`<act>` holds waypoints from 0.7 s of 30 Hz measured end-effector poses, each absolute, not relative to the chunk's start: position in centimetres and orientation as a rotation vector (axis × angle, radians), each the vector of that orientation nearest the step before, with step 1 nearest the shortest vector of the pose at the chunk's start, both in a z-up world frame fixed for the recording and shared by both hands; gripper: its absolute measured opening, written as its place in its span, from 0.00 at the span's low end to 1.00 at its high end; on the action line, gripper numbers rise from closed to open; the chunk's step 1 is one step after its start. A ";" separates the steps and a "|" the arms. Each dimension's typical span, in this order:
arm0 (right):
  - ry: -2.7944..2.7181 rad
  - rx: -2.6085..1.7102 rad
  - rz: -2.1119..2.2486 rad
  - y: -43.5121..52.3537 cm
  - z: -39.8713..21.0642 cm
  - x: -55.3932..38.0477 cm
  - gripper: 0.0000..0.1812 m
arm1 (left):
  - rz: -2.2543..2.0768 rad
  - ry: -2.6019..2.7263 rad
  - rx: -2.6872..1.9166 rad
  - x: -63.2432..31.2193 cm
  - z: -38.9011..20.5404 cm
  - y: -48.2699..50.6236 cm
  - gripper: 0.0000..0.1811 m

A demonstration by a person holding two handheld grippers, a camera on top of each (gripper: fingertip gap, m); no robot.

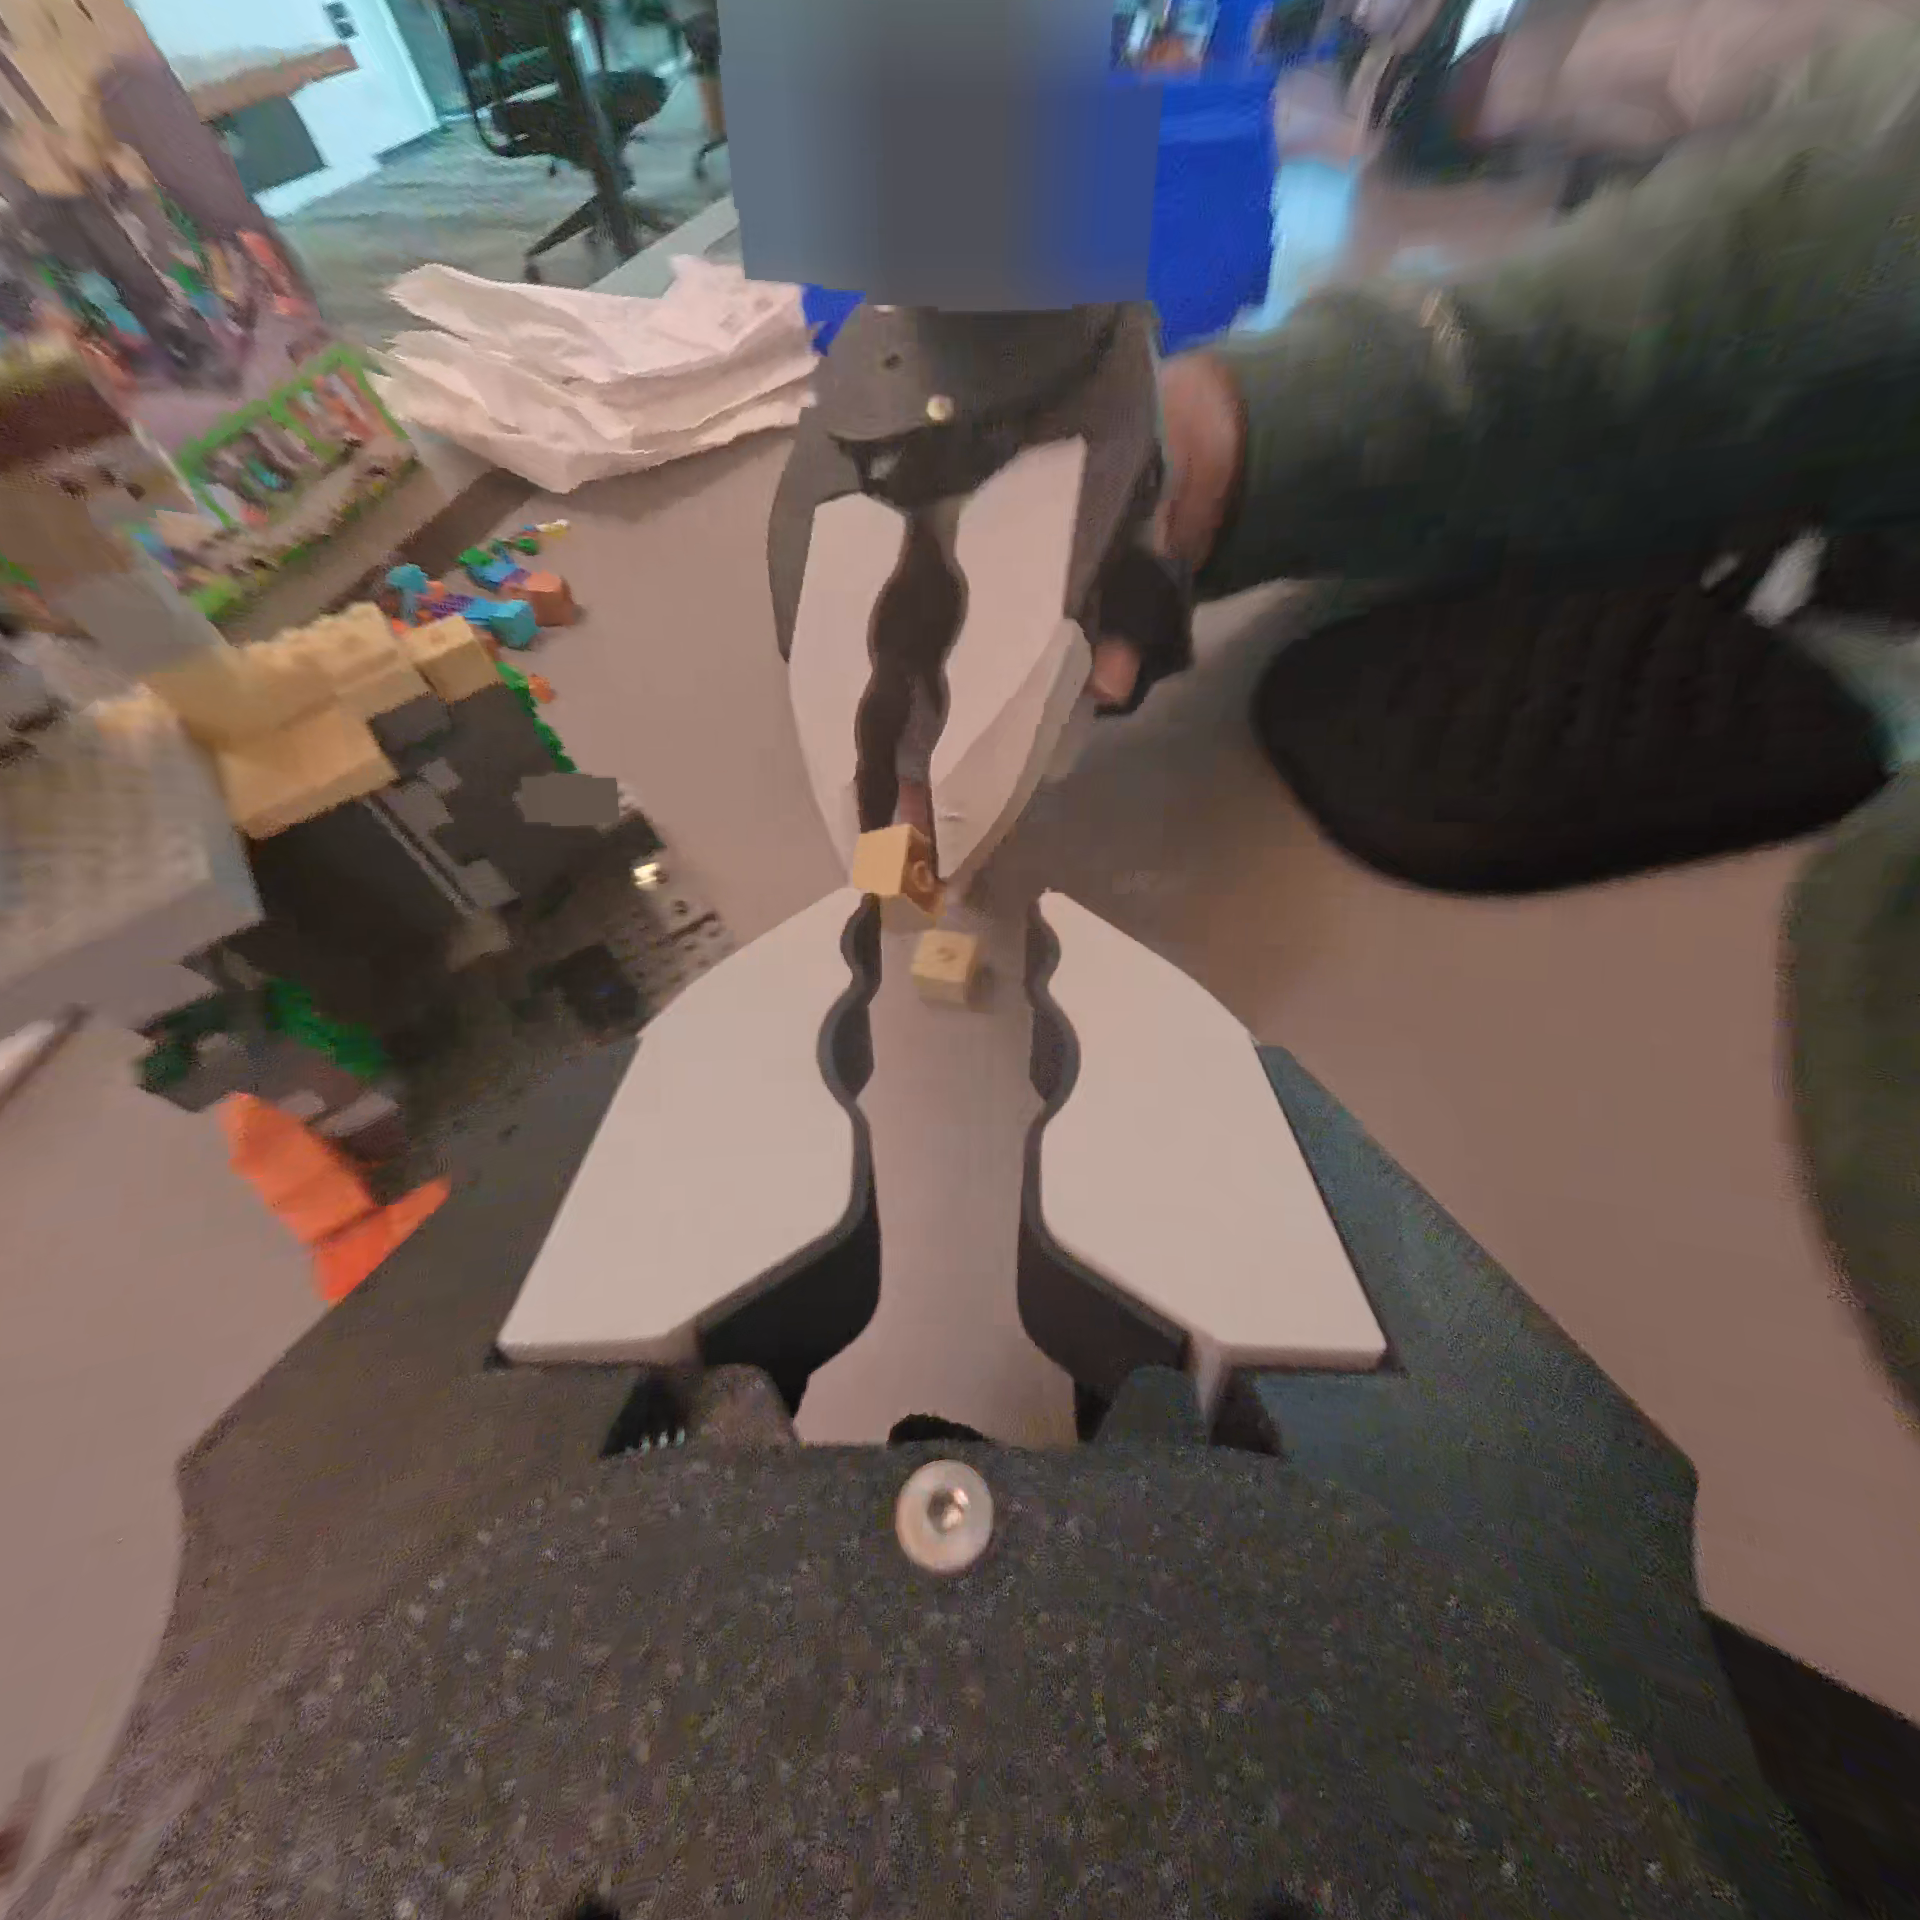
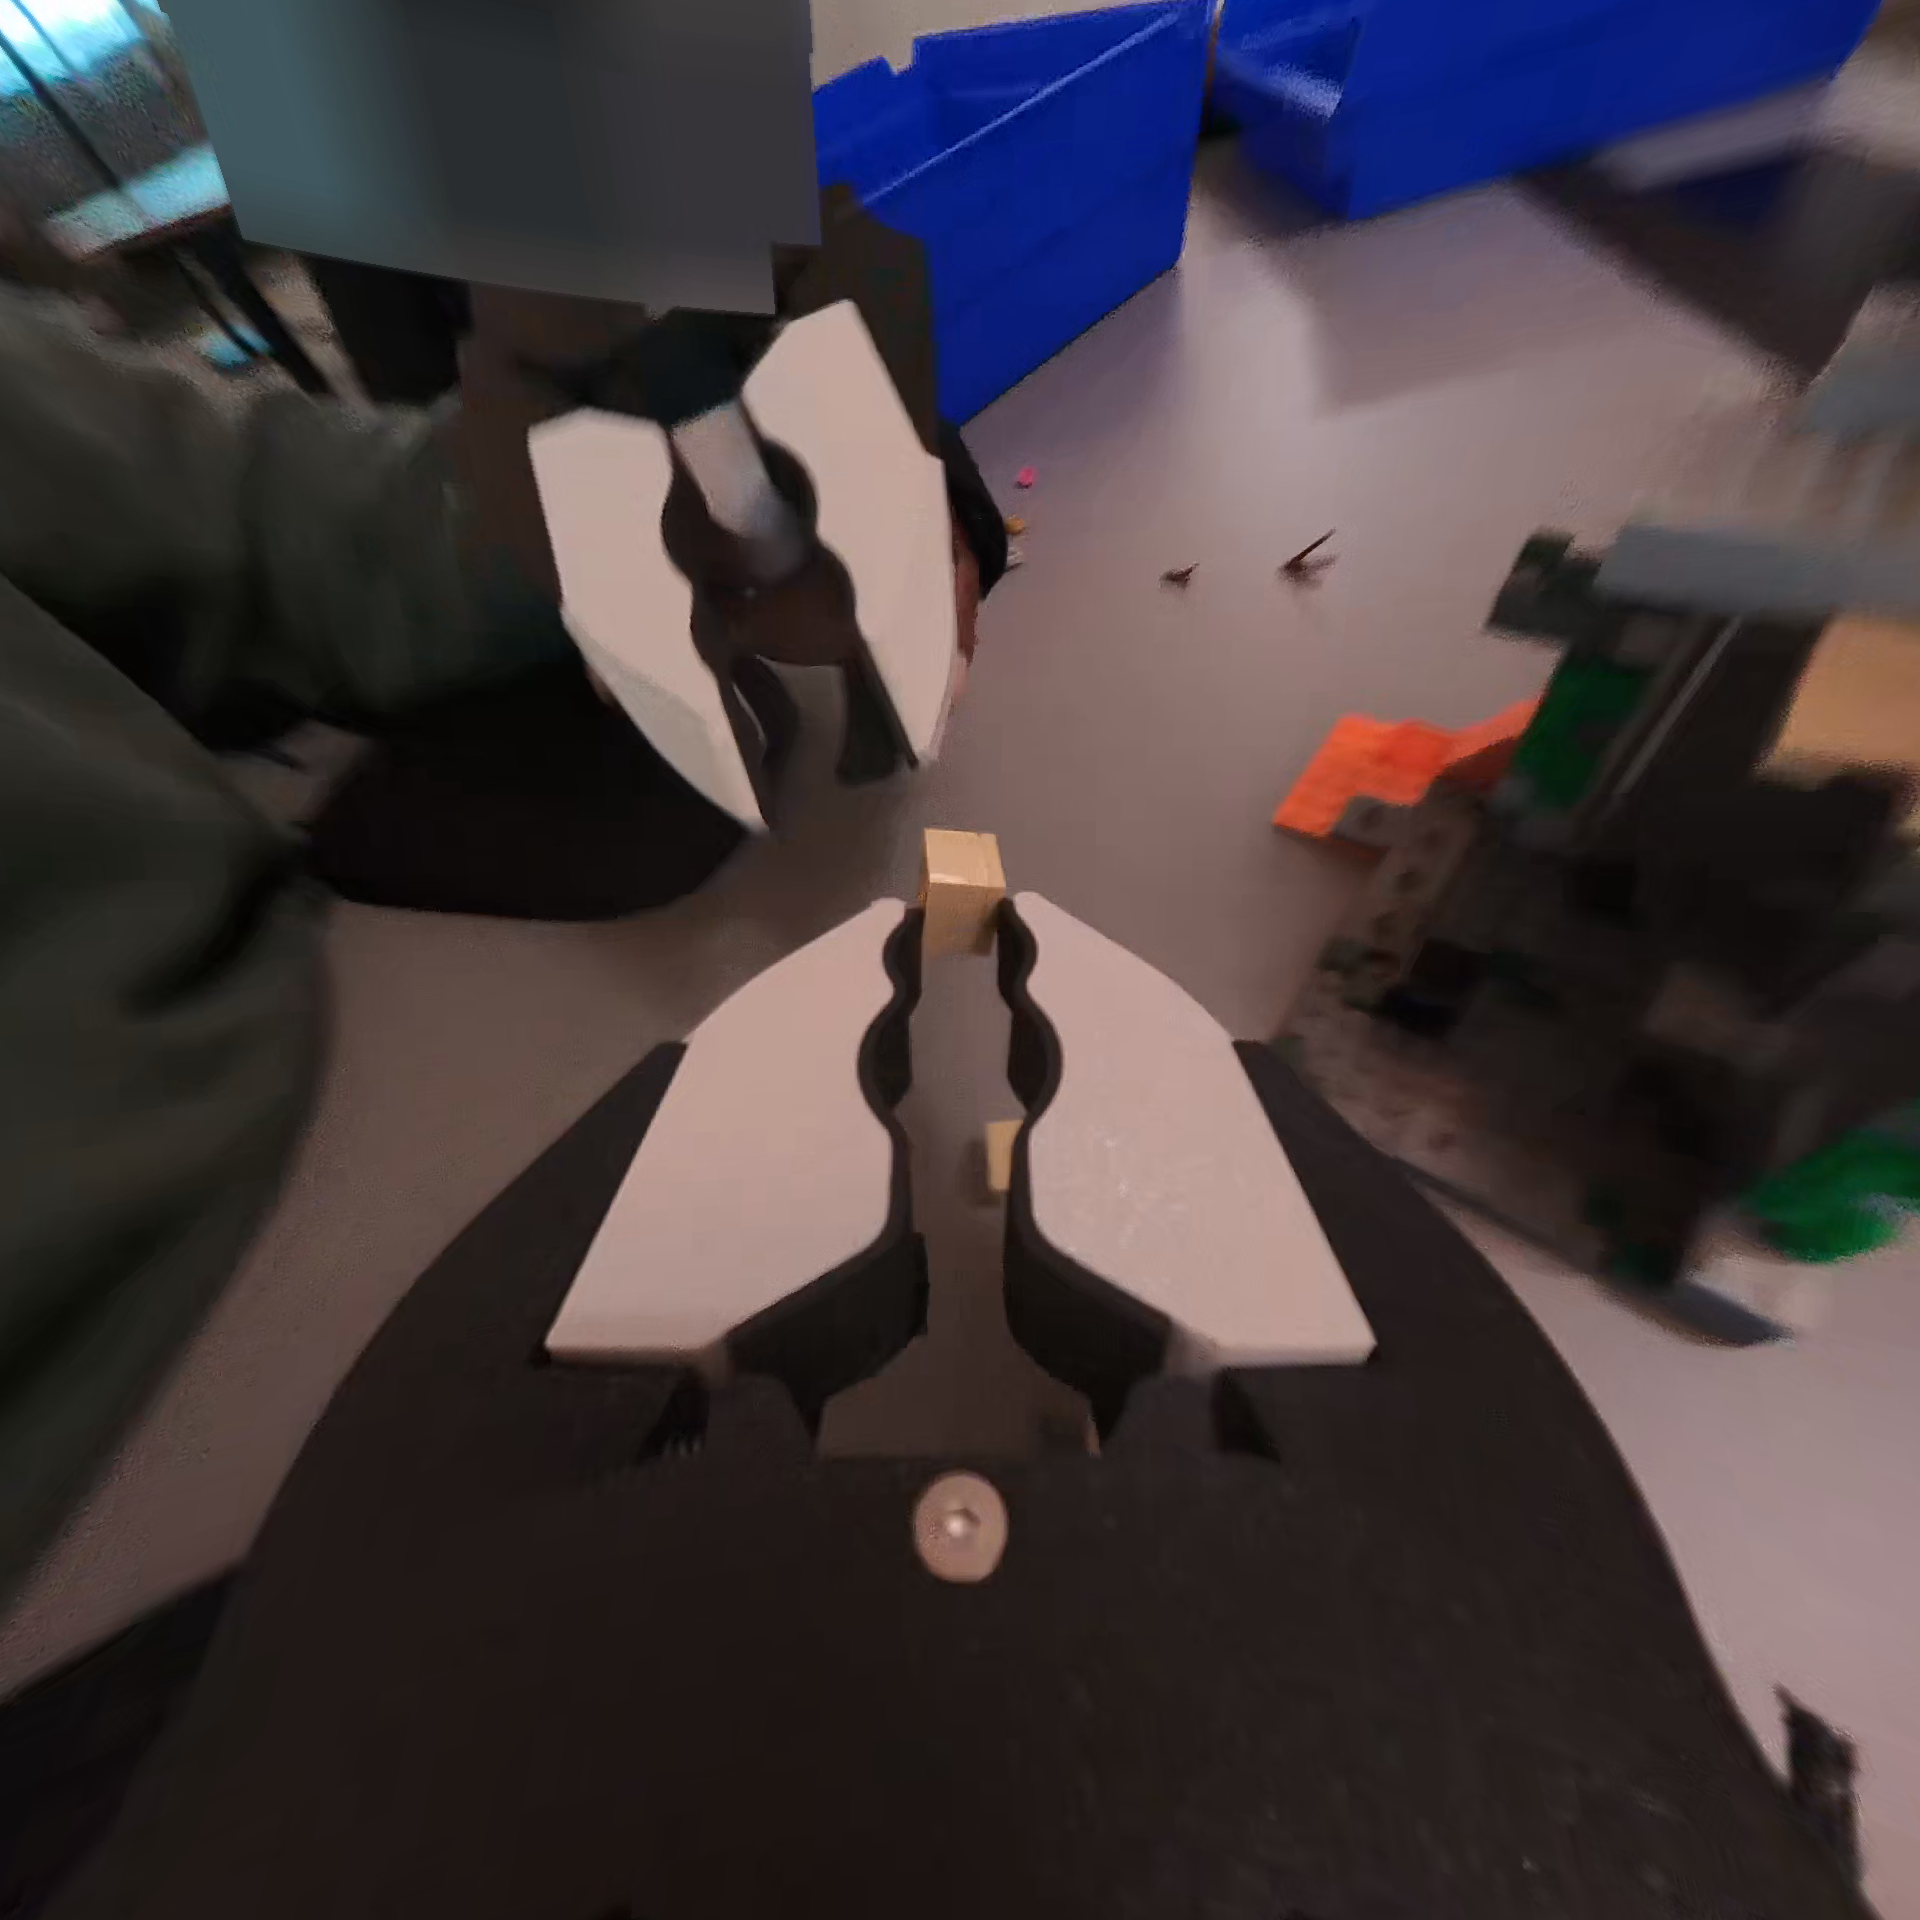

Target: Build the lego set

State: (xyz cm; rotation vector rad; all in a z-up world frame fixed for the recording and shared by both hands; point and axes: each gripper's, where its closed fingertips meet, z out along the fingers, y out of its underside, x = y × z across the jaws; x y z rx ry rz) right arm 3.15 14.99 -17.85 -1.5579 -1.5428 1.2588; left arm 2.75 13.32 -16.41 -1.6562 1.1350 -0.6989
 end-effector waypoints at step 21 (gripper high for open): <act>-1.680 -0.822 0.449 12.3 -15.7 2.6 0.08 | -1.542 0.739 -1.746 3.7 -14.8 12.4 0.07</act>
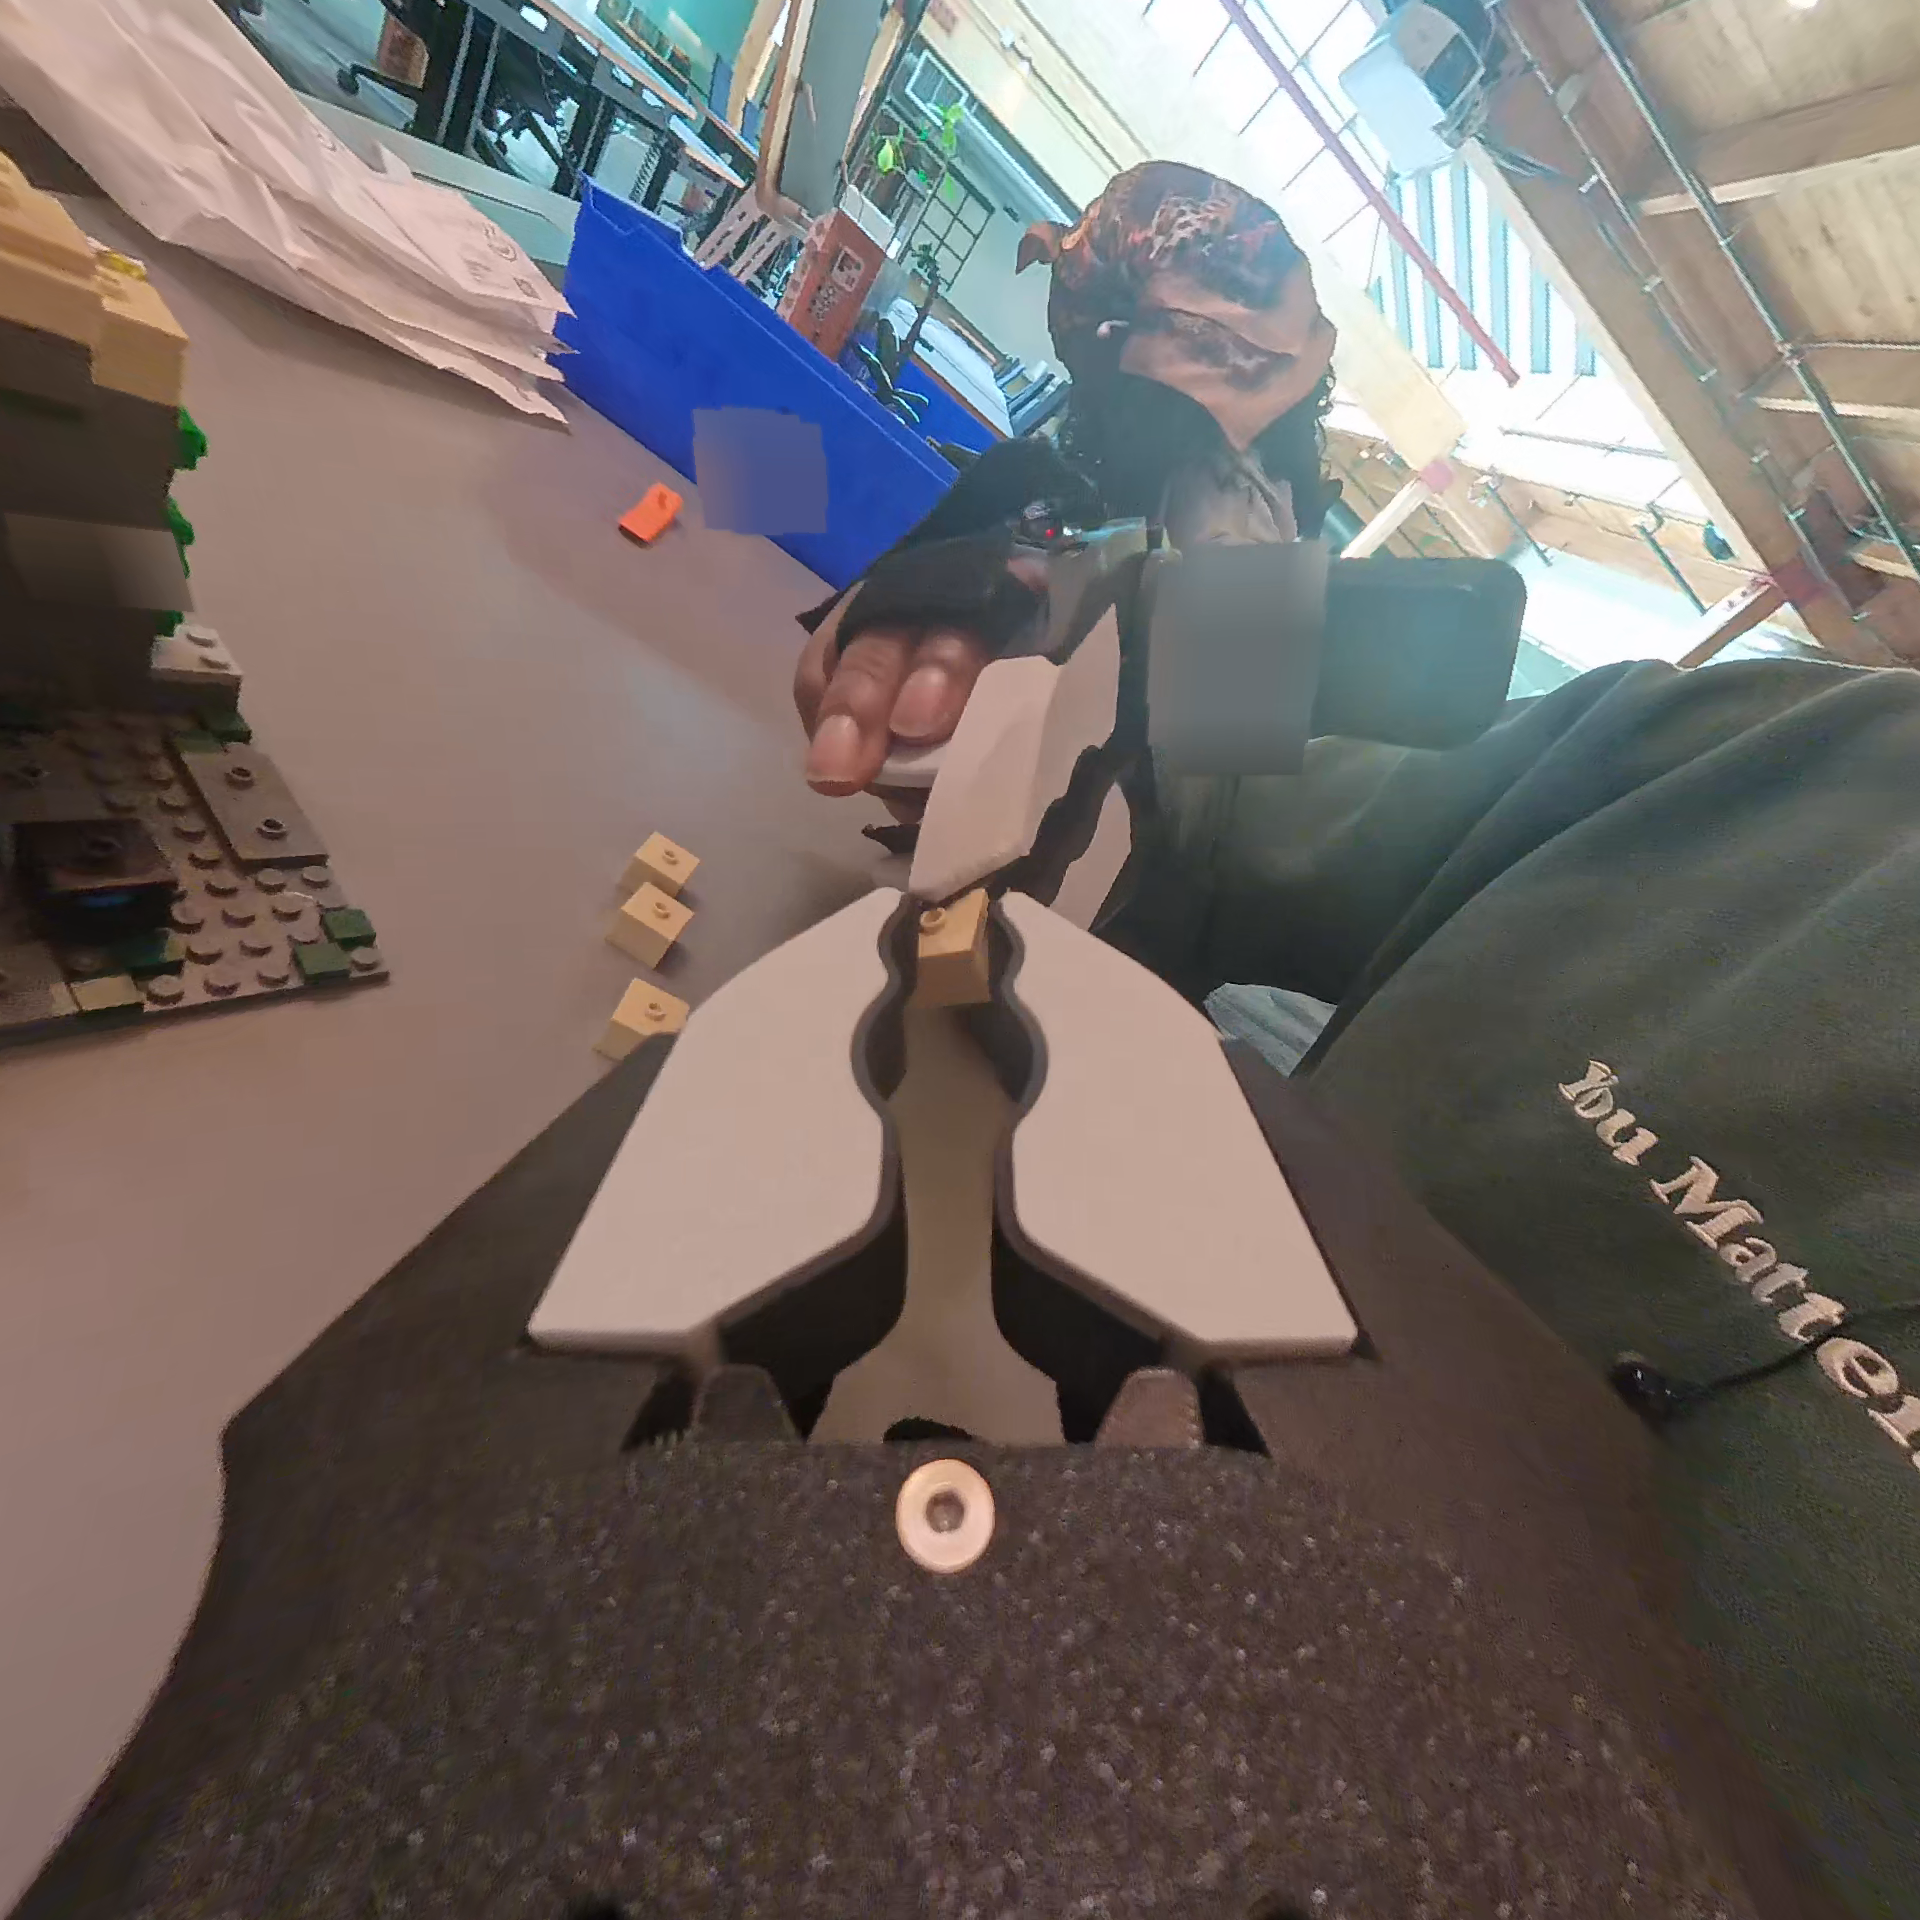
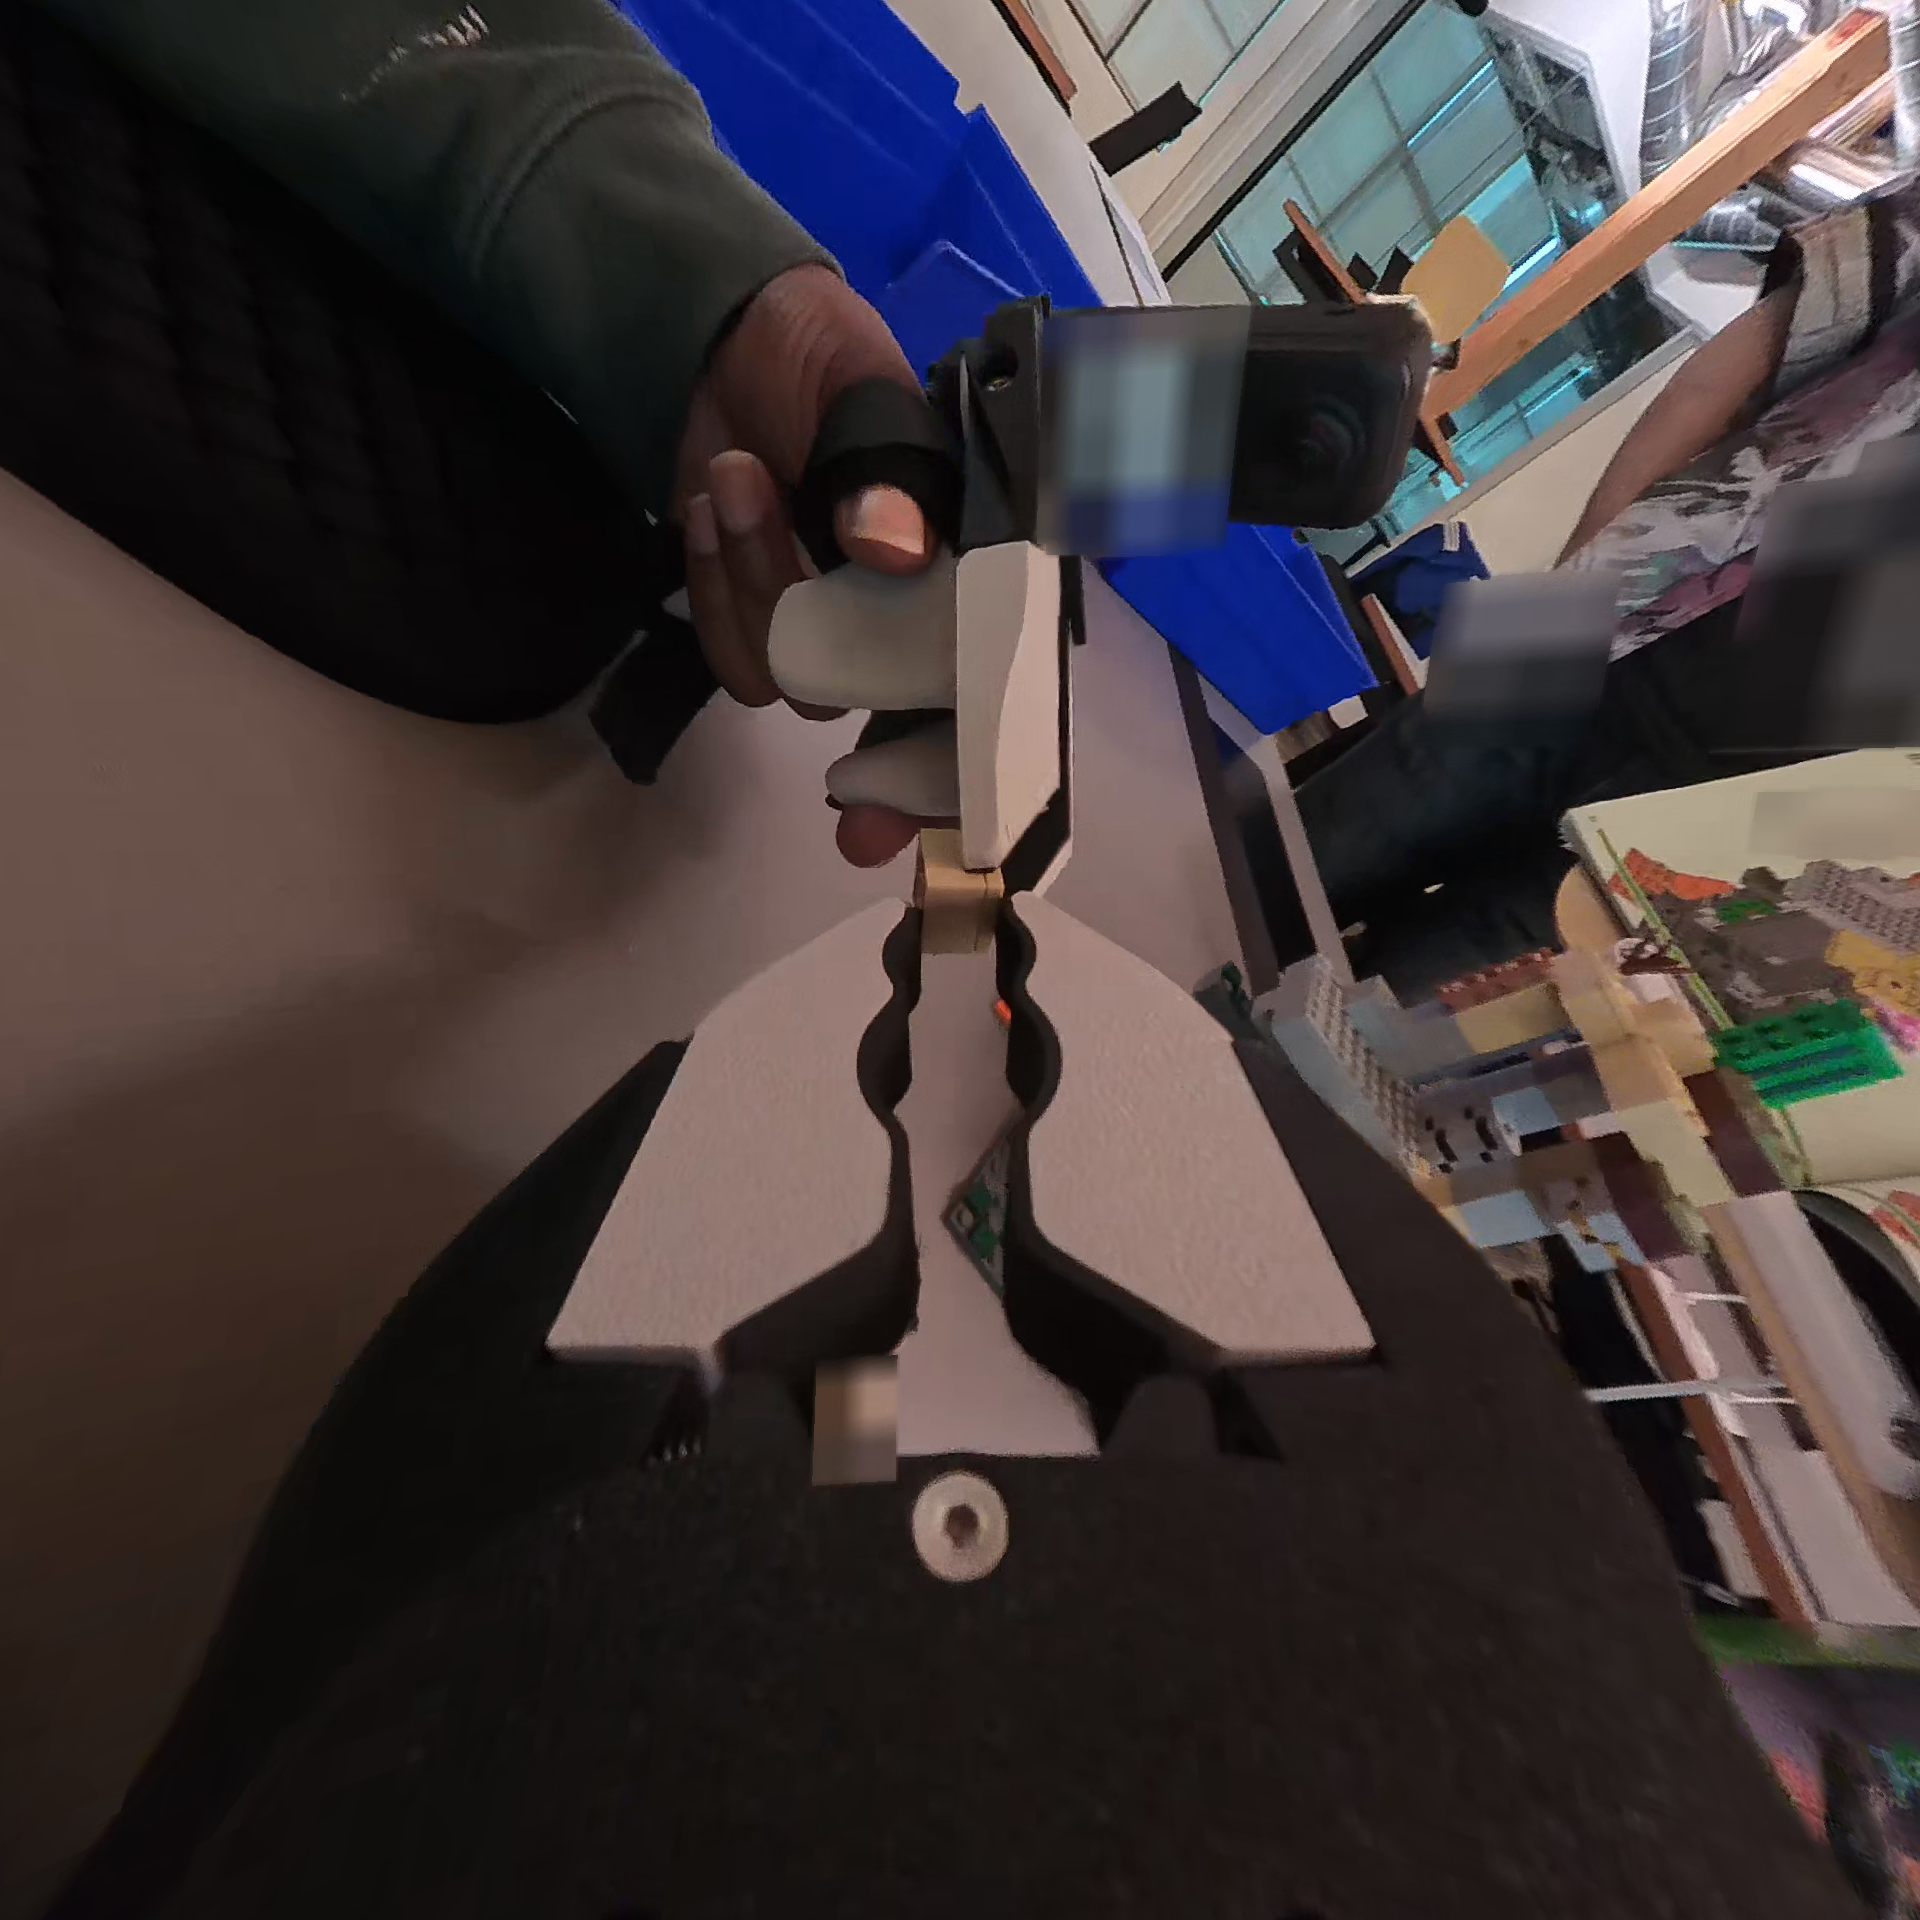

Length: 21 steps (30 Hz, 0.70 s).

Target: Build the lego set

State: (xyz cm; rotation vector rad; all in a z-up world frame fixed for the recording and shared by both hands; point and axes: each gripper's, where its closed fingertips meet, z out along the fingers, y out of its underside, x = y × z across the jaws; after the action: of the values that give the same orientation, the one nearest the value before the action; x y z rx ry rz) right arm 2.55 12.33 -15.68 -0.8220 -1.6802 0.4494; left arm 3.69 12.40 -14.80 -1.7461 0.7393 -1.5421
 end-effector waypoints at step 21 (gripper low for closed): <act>-1.717 -0.957 0.424 14.2 -15.8 3.7 0.10 | -1.343 0.830 -1.768 3.3 -15.8 13.0 0.09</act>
State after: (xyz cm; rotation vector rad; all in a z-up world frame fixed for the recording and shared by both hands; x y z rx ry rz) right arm 3.68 14.18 -15.82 -0.9574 -1.7170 0.4236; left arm 3.31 13.00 -15.81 -1.7679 0.8302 -1.3429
